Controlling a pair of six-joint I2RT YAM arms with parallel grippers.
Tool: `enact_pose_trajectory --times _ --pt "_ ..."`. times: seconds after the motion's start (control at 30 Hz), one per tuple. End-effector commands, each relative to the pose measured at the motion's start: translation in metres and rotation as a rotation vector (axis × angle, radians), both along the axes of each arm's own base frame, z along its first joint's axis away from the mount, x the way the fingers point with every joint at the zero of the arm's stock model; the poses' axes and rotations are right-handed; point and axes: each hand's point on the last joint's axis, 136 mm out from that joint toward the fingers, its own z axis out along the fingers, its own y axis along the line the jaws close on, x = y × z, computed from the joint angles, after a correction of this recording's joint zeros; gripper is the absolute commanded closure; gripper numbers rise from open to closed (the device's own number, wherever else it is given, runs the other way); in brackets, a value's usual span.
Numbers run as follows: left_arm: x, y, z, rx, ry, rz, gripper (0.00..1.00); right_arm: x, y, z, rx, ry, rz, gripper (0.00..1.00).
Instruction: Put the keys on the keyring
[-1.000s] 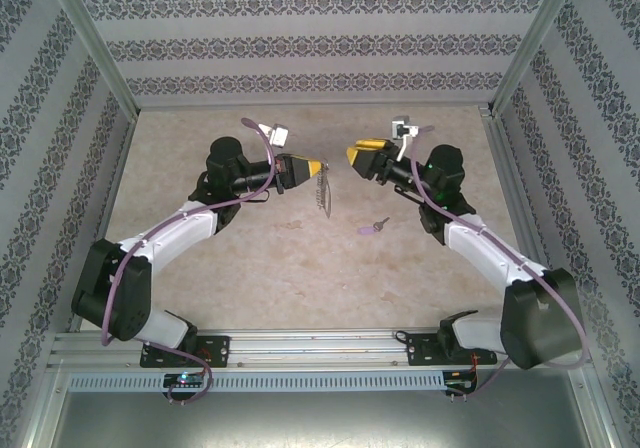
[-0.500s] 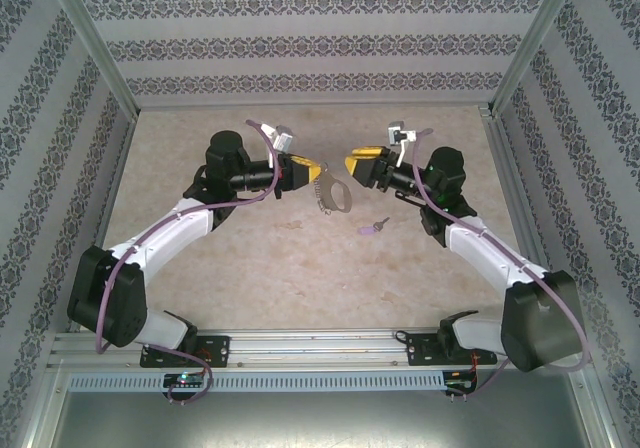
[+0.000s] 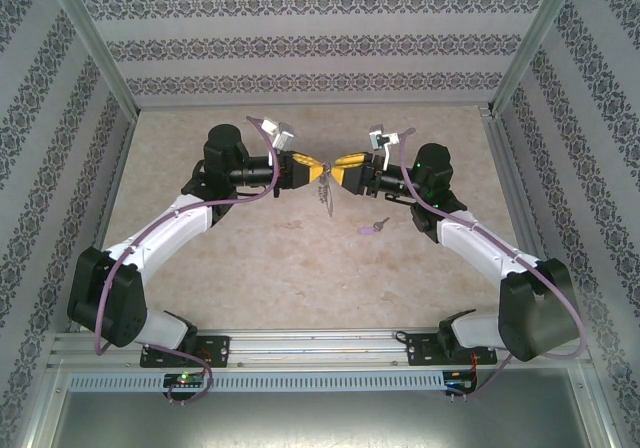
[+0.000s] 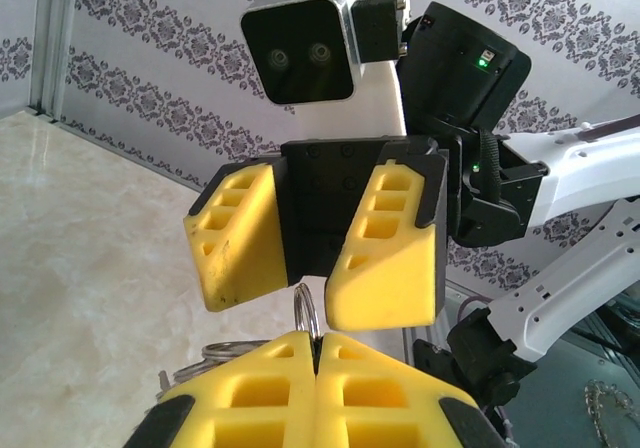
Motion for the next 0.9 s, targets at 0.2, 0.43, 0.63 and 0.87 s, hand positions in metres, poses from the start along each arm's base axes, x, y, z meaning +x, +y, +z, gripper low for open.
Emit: enact_pose_trajectory --times 0.2,0.43,0.63,0.87 --pt "-0.009 -0.005 0.017 -0.023 -0.054 -0.062 1.00 -0.009 0.011 0.021 0.011 -0.088 0.058 0.58" --pt "-0.009 -0.006 0.016 -0.022 -0.048 -0.068 1.00 -0.012 0.014 0.022 0.009 -0.094 0.069 0.71" --pt "-0.010 -0.007 0.014 -0.018 -0.043 -0.074 1.00 -0.013 0.013 0.024 0.009 -0.101 0.062 0.78" --pt "-0.010 -0.007 0.014 -0.016 -0.039 -0.078 1.00 -0.014 0.013 0.028 0.012 -0.108 0.062 0.76"
